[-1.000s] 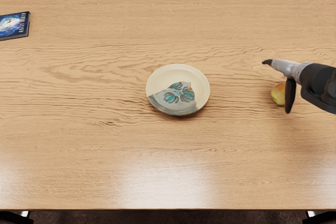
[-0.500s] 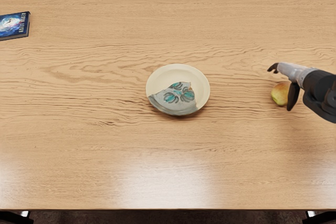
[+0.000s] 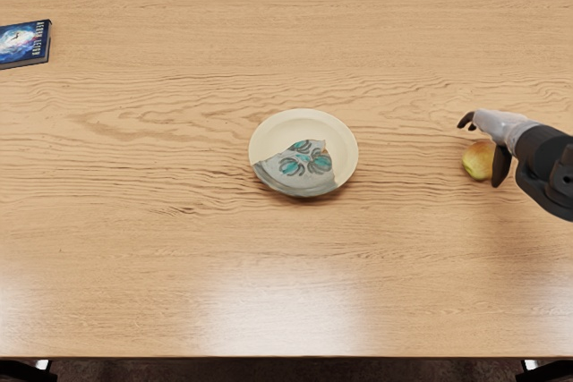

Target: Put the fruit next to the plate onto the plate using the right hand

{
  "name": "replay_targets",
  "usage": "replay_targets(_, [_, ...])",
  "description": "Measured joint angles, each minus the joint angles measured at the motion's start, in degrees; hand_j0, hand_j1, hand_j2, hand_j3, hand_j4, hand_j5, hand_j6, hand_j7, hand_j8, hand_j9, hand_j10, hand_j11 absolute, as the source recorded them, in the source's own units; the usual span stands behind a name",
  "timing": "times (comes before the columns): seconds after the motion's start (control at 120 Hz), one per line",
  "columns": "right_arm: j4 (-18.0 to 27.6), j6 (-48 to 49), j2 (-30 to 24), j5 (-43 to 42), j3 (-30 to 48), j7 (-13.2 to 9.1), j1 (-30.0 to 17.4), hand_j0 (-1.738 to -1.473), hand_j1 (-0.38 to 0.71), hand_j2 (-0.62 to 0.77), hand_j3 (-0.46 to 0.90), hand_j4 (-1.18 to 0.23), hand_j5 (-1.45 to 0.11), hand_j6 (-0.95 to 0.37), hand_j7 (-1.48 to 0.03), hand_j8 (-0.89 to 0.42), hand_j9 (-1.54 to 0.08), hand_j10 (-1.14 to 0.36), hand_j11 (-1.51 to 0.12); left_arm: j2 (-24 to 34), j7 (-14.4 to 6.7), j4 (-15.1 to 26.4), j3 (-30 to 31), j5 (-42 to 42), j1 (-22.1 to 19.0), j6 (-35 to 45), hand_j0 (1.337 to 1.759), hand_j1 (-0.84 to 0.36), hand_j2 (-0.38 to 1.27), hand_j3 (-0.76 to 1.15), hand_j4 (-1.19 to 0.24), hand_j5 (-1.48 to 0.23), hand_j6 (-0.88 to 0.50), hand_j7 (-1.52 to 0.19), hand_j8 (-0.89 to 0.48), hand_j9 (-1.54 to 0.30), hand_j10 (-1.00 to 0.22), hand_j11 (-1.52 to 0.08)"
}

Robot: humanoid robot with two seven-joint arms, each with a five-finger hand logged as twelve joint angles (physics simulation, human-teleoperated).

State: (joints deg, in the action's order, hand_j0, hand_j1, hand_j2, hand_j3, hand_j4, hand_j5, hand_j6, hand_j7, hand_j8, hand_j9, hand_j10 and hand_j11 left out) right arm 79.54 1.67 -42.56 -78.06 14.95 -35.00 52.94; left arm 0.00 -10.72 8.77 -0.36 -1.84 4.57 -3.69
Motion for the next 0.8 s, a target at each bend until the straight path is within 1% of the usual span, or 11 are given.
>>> replay_targets(0.367, [-0.06, -0.01, 0.77, -0.12, -0.9, 0.0, -0.05, -1.658, -0.06, -0.04, 0.0, -0.25, -0.32, -0.25, -0.31, -0.25, -0.32, -0.25, -0.31, 0.0, 0.0, 0.0, 0.0, 0.0, 0.0, 0.0, 1.658, 0.34, 0.0, 0.0, -0.01, -0.01, -0.01, -0.01, -0.01, -0.01, -0.01, -0.01])
replay_targets(0.8, [-0.19, -0.17, 1.09, 0.03, -0.88, 0.0, -0.84, -1.658, 0.0, -0.05, 0.0, -0.3, -0.38, -0.3, -0.38, -0.3, -0.38, -0.3, -0.38, 0.0, 0.0, -0.01, 0.0, 0.0, 0.0, 0.0, 1.658, 0.34, 0.0, 0.0, -0.01, -0.01, -0.01, -0.01, -0.01, -0.01, -0.01, -0.01])
